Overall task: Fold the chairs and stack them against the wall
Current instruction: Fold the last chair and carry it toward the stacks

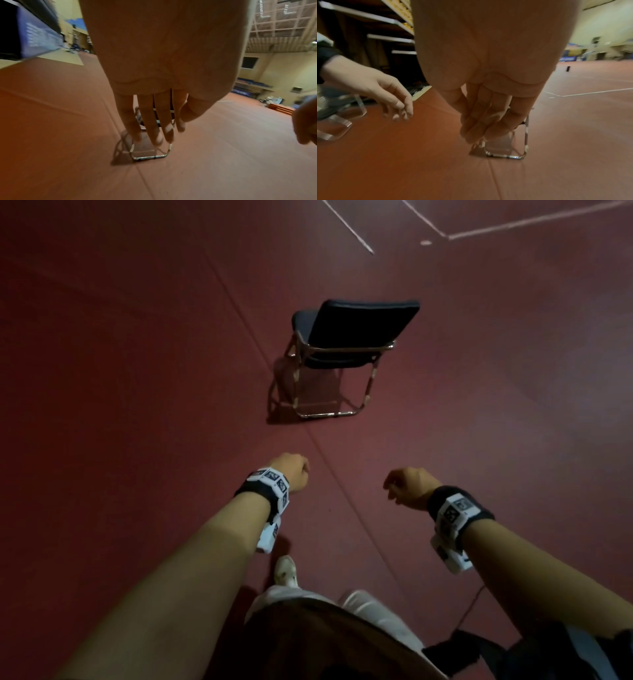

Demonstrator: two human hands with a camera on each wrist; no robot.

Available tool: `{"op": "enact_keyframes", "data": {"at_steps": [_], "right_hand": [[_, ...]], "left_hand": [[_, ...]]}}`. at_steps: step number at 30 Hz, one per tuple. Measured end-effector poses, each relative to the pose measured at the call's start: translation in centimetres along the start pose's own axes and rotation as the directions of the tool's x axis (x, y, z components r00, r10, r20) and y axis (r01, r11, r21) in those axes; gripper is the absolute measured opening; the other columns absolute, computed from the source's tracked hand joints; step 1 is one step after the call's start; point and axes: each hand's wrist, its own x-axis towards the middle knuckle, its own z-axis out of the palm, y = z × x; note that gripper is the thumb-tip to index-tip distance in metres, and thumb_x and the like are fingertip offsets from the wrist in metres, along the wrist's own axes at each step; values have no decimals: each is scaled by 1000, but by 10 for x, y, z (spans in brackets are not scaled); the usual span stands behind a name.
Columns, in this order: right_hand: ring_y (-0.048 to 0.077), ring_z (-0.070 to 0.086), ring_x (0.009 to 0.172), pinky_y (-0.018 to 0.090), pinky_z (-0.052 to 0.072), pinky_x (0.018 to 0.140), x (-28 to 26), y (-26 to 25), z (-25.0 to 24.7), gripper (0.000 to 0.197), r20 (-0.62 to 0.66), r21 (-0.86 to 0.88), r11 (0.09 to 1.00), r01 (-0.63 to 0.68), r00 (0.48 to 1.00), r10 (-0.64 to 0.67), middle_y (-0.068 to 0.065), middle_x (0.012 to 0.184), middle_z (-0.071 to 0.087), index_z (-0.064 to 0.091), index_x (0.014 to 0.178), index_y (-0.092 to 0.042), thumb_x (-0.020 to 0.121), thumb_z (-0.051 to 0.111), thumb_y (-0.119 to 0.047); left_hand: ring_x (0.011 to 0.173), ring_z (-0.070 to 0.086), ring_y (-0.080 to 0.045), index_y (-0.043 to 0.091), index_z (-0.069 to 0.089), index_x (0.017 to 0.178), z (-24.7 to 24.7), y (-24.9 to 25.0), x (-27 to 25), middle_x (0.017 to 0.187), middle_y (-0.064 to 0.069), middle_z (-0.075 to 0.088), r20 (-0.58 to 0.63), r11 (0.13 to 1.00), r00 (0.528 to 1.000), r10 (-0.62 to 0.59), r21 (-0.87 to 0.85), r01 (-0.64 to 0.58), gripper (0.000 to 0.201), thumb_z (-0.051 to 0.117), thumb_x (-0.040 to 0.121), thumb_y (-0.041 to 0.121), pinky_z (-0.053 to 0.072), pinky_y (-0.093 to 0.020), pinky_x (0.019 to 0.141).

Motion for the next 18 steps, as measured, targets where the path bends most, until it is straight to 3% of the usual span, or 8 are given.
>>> {"op": "enact_keyframes", "data": {"at_steps": [5, 11, 18], "right_hand": [[3, 69, 66, 26, 57, 72, 60, 35, -41, 21, 5, 89, 995, -34, 999, 34, -6, 83, 76, 67, 100, -24, 94, 49, -16], [19, 70, 89, 36, 58, 84, 139, 86, -81, 26, 135, -10, 997, -76, 988, 76, -1, 99, 75, 71, 109, -19, 94, 50, -19], [29, 70, 92, 41, 57, 87, 257, 94, -208, 29, 12, 1, 999, 39, 999, -39, 7, 104, 75, 73, 108, -15, 91, 50, -21]], "left_hand": [[113, 62, -26, 25, 67, 119, -61, 41, 96, 124, -2, 66, -60, 995, 997, 58, 87, -53, 33, 48, 92, 22, 51, -36, 96], [121, 49, -30, 23, 56, 133, -121, 89, 204, 134, -4, 53, -174, 988, 982, 80, 147, -54, 43, 48, 91, 22, 46, -44, 102], [124, 42, -32, 21, 48, 139, -202, 134, 310, 141, -6, 43, -279, 979, 960, 19, 198, 38, 51, 52, 88, 22, 47, -48, 99]]}}
